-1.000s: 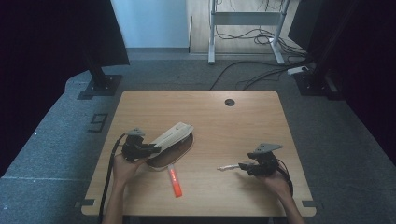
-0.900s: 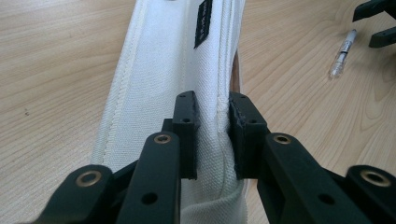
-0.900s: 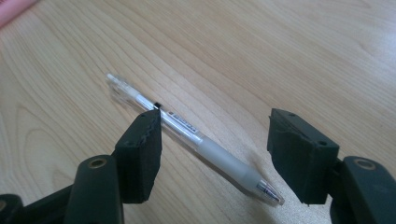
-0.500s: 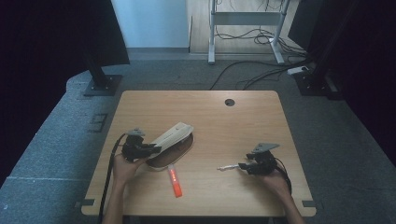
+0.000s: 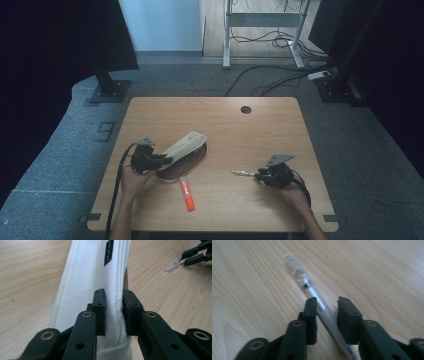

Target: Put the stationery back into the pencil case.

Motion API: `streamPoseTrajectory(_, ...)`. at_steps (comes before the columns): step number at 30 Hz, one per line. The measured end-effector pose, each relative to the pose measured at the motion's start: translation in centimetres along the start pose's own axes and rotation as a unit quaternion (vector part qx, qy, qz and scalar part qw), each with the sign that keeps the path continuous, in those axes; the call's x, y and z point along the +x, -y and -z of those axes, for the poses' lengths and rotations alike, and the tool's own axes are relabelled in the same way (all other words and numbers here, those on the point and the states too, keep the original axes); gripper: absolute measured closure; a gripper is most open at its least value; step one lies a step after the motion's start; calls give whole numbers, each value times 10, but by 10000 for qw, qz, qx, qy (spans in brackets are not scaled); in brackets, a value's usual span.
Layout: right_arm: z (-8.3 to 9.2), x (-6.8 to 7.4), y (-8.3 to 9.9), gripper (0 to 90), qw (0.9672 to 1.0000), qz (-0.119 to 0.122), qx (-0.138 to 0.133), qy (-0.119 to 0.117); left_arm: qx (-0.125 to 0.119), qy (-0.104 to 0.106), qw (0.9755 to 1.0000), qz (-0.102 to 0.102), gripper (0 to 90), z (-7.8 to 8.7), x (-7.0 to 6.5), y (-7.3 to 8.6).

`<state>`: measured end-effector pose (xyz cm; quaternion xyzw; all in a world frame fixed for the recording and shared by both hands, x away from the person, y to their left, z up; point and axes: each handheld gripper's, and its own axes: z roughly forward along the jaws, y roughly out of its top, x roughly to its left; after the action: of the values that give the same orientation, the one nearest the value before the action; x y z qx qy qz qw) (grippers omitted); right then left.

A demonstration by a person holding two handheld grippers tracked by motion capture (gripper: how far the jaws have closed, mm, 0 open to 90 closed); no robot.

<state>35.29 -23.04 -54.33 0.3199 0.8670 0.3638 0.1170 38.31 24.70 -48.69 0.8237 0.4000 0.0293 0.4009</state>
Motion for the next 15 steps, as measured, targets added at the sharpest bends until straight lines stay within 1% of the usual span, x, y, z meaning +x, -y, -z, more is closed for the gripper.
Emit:
streamPoseTrajectory(2, 0, 1, 0, 754, 10000, -6, -6, -84, 17, 3, 10000, -7, 745, 0, 0, 0)
streamPoseTrajectory(4, -1, 2, -1, 775, 9999, -12, -2, -164, 21, 5, 10000, -10, 745, 0, 0, 0)
streamPoseTrajectory(6, -2, 3, -3, 779, 9998, -15, 41, -206, 20, 8, 10000, -5, 745, 0, 0, 0)
streamPoseTrajectory(10, -2, 5, -4, 782, 9998, -27, 67, -207, 17, 9, 10000, -4, 745, 0, 0, 0)
streamPoseTrajectory(14, -2, 5, -4, 784, 9997, -101, 44, -216, 0, 10, 10000, 5, 747, 0, 0, 0)
streamPoseTrajectory(15, -2, 5, -3, 785, 9996, -170, 21, -217, -4, 5, 10000, 6, 747, 0, 0, 0)
